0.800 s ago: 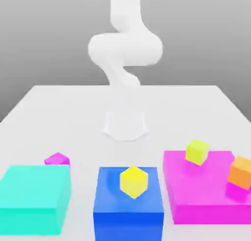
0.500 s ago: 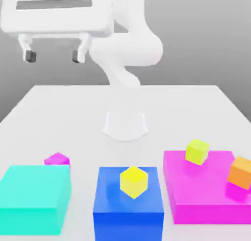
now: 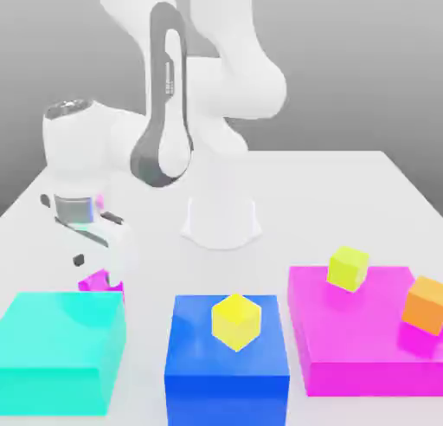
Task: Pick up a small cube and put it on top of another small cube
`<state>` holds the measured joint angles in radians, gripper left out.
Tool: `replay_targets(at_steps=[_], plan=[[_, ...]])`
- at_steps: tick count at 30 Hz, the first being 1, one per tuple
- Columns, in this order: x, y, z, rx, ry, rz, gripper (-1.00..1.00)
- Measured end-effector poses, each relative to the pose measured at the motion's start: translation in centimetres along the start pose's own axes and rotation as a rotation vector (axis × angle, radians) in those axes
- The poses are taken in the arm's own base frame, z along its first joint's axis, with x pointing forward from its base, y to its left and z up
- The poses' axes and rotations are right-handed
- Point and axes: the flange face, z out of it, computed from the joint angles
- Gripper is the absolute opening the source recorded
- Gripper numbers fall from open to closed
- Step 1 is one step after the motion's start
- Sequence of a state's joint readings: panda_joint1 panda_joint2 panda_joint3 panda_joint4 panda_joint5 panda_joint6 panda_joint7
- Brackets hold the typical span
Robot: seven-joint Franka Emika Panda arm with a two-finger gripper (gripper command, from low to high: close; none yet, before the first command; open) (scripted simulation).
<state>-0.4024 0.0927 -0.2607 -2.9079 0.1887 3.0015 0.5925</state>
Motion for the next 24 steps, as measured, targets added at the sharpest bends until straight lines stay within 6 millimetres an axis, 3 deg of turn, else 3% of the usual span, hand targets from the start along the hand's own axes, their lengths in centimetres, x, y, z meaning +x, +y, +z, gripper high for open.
replay_targets(at_steps=[5,6,13,24], plan=[[-0.3,0.3,2.9,-0.006,-0.001,0.004,0.0],[-0.4,0.4,3.3,-0.006,-0.002,0.005,-1.0],[-0.4,0.4,3.2,-0.006,-0.003,0.005,-1.0],[-0.2,0.3,-2.5,-0.003,-0.002,0.008,-1.0]])
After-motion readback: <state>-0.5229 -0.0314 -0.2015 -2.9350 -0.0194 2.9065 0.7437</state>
